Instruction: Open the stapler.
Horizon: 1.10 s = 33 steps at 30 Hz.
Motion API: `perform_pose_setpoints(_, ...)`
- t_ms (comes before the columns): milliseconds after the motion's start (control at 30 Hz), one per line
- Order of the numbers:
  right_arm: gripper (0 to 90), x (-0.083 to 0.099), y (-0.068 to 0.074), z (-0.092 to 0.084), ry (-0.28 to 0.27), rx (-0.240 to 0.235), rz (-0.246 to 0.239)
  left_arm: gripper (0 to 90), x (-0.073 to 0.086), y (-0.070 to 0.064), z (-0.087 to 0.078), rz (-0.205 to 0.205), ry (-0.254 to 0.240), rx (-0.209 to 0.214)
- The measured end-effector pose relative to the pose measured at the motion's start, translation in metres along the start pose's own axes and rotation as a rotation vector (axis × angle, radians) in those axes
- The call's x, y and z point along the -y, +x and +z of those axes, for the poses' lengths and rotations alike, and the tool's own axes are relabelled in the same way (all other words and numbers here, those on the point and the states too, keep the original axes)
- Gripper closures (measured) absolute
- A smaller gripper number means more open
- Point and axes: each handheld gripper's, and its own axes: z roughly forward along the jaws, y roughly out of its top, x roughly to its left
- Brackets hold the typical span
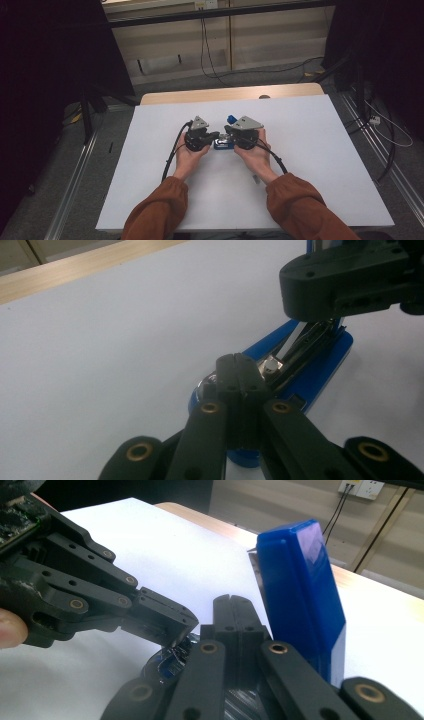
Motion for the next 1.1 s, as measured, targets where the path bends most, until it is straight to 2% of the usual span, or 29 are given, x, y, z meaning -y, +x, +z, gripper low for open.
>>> perform_pose_setpoints(167, 90.0, -0.001, -0.003, -0.003, -0.012, 0.017, 0.003, 90.0, 0.000, 0.000, 0.000, 0.002, 0.000, -0.001)
perform_pose_setpoints(533, 90.0, -0.002, -0.010, -0.009, -0.015, 0.021, 0.006, 90.0, 0.000, 0.001, 0.000, 0.000, -0.003, 0.001)
perform_pose_setpoints(600, 90.0, -0.002, -0.011, -0.010, -0.015, 0.026, 0.007, 90.0, 0.001, 0.001, 0.000, -0.025, -0.010, 0.008)
perform_pose_setpoints(733, 90.0, -0.003, -0.012, -0.012, -0.026, 0.034, 0.005, 90.0, 0.001, 0.001, 0.000, -0.011, -0.006, 0.004)
perform_pose_setpoints(867, 90.0, -0.004, -0.012, -0.014, -0.032, 0.040, 0.002, 90.0, 0.001, 0.000, 0.000, -0.013, -0.006, 0.003)
perform_pose_setpoints(967, 90.0, -0.005, -0.016, -0.015, -0.031, 0.031, 0.022, 90.0, 0.001, 0.001, 0.000, -0.011, -0.007, 0.004)
perform_pose_setpoints(1100, 90.0, -0.005, -0.018, -0.018, -0.037, 0.045, 0.019, 90.0, 0.001, 0.000, 0.000, -0.010, -0.002, 0.003)
